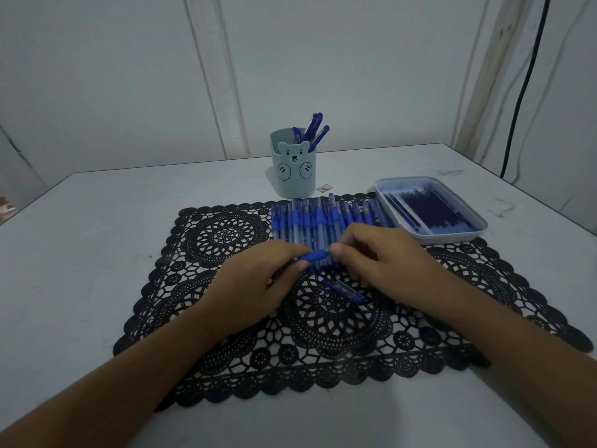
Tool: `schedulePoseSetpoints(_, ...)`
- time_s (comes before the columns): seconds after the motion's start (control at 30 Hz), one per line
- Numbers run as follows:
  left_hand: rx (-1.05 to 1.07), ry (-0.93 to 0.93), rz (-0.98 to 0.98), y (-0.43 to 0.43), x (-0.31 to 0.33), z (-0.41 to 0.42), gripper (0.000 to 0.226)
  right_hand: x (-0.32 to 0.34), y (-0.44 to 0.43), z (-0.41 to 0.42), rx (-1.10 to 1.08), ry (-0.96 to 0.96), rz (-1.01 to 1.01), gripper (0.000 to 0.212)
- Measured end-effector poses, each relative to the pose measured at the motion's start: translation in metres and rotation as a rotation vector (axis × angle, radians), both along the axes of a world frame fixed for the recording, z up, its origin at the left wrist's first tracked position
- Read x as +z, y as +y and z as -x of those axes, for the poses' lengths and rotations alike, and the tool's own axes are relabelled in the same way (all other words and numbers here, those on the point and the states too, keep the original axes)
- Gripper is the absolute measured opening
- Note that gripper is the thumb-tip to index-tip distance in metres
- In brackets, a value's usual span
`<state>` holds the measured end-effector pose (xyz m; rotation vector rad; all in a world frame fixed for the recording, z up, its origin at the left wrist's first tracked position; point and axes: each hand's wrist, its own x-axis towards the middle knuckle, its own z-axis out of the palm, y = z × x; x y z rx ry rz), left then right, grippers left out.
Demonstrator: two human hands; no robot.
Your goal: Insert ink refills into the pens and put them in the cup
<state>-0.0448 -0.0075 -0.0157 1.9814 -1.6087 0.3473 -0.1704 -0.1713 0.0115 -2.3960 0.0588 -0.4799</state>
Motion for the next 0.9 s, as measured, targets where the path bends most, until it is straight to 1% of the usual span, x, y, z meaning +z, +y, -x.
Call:
schedulePoseSetpoints(0.03,0.000,-0.007,-0.007,0.0000,0.0000,0.0003,0.032,0.0005,0.0003,0.0002,0.002,0.001,-0.014,0.015)
schedulePoseSetpoints(0.1,0.003,-0.010,-0.010,-0.0002,0.0004,0.0006,0.032,-0.0001,-0.0003,0.0005,0.031,0.017,-0.026,0.006)
schedulePoseSetpoints(0.17,0.000,0.001,-0.010,0.0000,0.0008,0.0007,0.033,-0.0005,-0.0006,0.0009,0.046,0.025,-0.004,0.007)
schedulePoseSetpoints(0.2,-0.004,0.001,-0.014,0.0001,0.0008,0.0008,0.033,-0.0005,-0.0007,0.0008,0.036,0.027,0.004,0.008)
schedulePoseSetpoints(0.27,-0.012,-0.004,-0.021,0.0002,0.0008,0.0013,0.032,-0.0007,-0.0007,0.0002,0.001,0.020,0.001,0.023)
schedulePoseSetpoints(0.3,-0.014,-0.004,-0.020,-0.0001,0.0009,0.0013,0.032,-0.0008,-0.0008,0.0002,-0.003,0.026,-0.008,0.023)
schedulePoseSetpoints(0.37,-0.008,-0.002,-0.010,-0.0006,0.0015,0.0014,0.033,-0.0007,-0.0004,0.0007,0.019,0.051,-0.007,0.009)
schedulePoseSetpoints(0.4,-0.004,-0.003,-0.007,-0.0007,0.0017,0.0013,0.033,-0.0005,-0.0003,0.0007,0.025,0.056,0.004,0.007)
schedulePoseSetpoints(0.43,-0.001,-0.007,-0.011,-0.0004,0.0018,0.0015,0.033,-0.0002,-0.0001,0.0007,0.022,0.057,0.014,0.010)
schedulePoseSetpoints(0.5,0.001,-0.028,-0.024,0.0001,0.0013,0.0019,0.033,0.0005,0.0001,0.0006,-0.007,0.052,0.018,0.023)
schedulePoseSetpoints(0.53,0.001,-0.034,-0.027,0.0003,0.0012,0.0021,0.033,0.0009,0.0001,0.0008,-0.013,0.052,0.010,0.024)
schedulePoseSetpoints(0.63,0.006,-0.019,-0.017,0.0004,0.0017,0.0021,0.033,0.0009,-0.0006,0.0012,0.021,0.076,-0.003,0.008)
schedulePoseSetpoints(0.67,0.010,-0.024,-0.017,0.0004,0.0021,0.0023,0.033,0.0005,-0.0010,0.0011,0.025,0.081,0.012,0.007)
schedulePoseSetpoints(0.83,0.040,-0.074,-0.016,0.0009,0.0017,0.0022,0.033,0.0008,0.0024,0.0000,0.016,0.076,0.040,0.019)
schedulePoseSetpoints(0.9,0.038,-0.081,-0.002,0.0001,0.0022,0.0023,0.032,0.0003,0.0022,-0.0002,0.010,0.076,0.047,0.021)
